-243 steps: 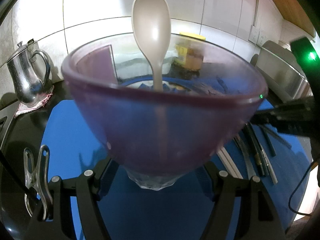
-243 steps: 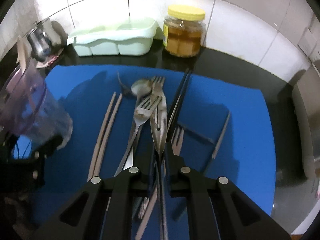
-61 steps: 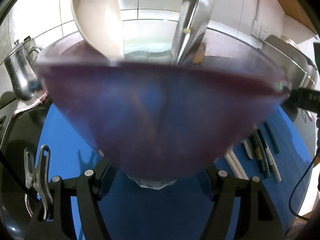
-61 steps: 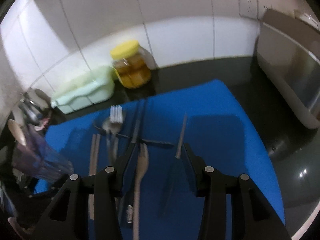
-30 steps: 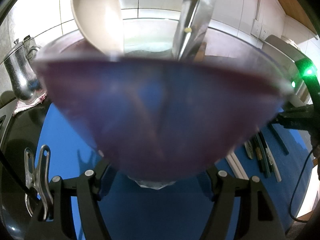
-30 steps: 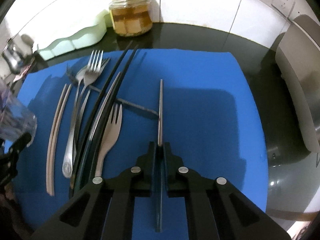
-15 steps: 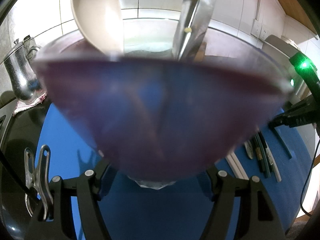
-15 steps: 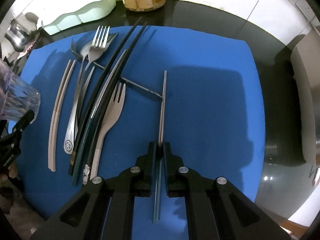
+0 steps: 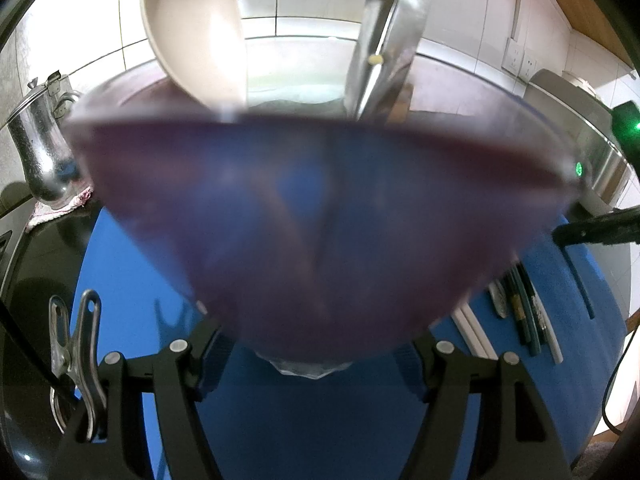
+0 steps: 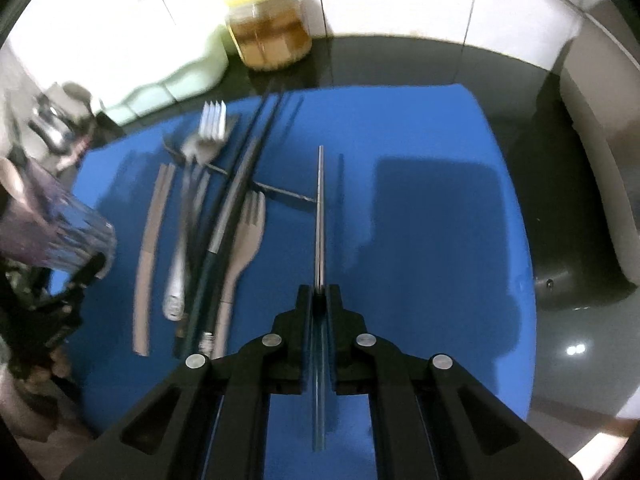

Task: Organize utensils
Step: 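Grasp the thin dark utensil with the right tool and lift it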

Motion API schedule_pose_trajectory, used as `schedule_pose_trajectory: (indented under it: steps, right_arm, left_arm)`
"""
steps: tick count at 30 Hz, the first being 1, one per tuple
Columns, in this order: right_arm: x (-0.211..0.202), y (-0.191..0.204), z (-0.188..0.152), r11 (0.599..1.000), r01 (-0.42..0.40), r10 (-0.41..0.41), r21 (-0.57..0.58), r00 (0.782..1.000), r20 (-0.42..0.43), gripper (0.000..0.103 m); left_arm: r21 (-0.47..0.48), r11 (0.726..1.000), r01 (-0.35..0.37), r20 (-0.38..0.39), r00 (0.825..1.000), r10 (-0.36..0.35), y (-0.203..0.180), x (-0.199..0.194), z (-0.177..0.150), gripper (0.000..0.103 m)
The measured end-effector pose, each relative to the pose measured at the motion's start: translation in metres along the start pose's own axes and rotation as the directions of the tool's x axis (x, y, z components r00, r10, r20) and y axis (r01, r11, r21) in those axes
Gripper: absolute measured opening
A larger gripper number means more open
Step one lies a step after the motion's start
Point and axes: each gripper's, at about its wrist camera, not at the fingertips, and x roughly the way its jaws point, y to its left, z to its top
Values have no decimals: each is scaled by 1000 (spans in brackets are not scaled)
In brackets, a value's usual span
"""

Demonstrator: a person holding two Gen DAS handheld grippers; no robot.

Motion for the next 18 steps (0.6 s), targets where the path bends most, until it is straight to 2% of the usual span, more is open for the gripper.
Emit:
schedule_pose_trajectory:
  steps: [3,7,13,18]
  right_arm:
    - [-15,3,-4,998,-42,39,38,997,66,8]
    - [-37,15,-11,991,-123,111,56,979,173,8]
    - [-63,35,-12,973,-228,205,38,928,310,8]
    - [-73,54,-6,959,-284,259,11,888,380,8]
  left_arm:
    - [0,1000,0,0,1000,0,0,0,0,74]
    - [0,1000,0,-1,1000,0,-1,0,1,74]
    - [1,1000,-1,-2,1000,1,-4,3,3,74]
    - [1,1000,-1,-2,1000,1,-3,3,3,74]
